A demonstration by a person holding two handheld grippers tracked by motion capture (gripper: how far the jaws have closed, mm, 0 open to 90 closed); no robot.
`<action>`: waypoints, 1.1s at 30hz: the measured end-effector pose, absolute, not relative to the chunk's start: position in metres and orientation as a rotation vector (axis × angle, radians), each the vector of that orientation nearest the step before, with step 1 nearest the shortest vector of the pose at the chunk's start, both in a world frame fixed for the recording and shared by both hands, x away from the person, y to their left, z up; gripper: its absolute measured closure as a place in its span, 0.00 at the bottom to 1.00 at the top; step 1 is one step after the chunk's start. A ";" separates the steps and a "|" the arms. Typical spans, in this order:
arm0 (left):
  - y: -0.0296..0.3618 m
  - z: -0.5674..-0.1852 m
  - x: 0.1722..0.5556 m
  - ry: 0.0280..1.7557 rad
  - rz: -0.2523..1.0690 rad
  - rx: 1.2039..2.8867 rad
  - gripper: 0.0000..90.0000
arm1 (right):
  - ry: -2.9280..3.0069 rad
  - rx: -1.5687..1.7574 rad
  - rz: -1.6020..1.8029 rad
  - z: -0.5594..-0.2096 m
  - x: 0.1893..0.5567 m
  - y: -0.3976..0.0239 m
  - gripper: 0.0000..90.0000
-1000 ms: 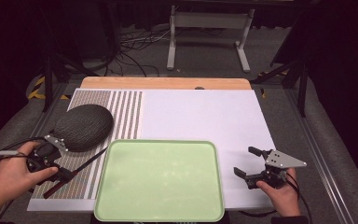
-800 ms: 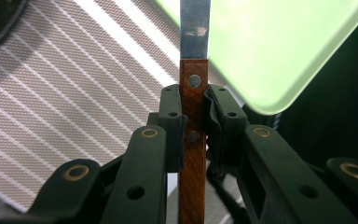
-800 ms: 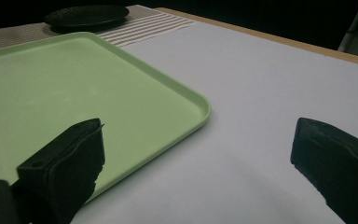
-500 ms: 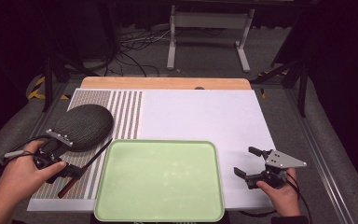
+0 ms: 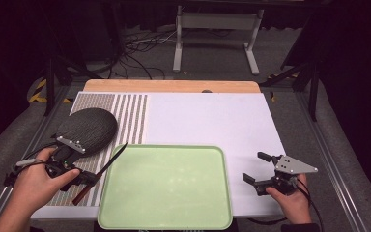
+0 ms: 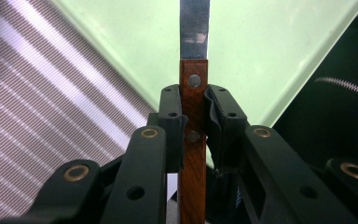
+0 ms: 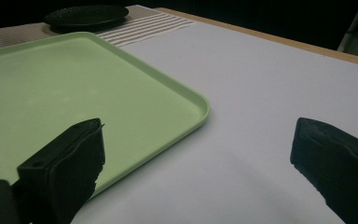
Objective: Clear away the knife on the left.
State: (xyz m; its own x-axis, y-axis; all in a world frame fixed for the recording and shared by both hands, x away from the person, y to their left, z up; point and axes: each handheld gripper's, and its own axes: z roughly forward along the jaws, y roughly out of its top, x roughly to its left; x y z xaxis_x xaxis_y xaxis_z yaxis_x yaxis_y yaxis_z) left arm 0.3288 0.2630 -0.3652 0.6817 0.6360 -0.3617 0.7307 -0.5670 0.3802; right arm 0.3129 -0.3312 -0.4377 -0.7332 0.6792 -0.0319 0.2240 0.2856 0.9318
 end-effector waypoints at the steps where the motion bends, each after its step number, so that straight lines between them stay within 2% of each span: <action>1: 0.260 -0.366 0.329 1.040 -0.258 2.384 0.86 | 2.136 0.811 1.441 -0.438 0.313 -0.331 0.04; 11: 0.238 -0.374 0.334 1.016 -0.308 2.340 0.86 | 2.137 0.809 1.441 -0.438 0.313 -0.333 0.04; 33: 0.211 -0.395 0.333 1.020 -0.347 2.380 0.86 | 2.153 0.807 1.435 -0.442 0.315 -0.332 0.04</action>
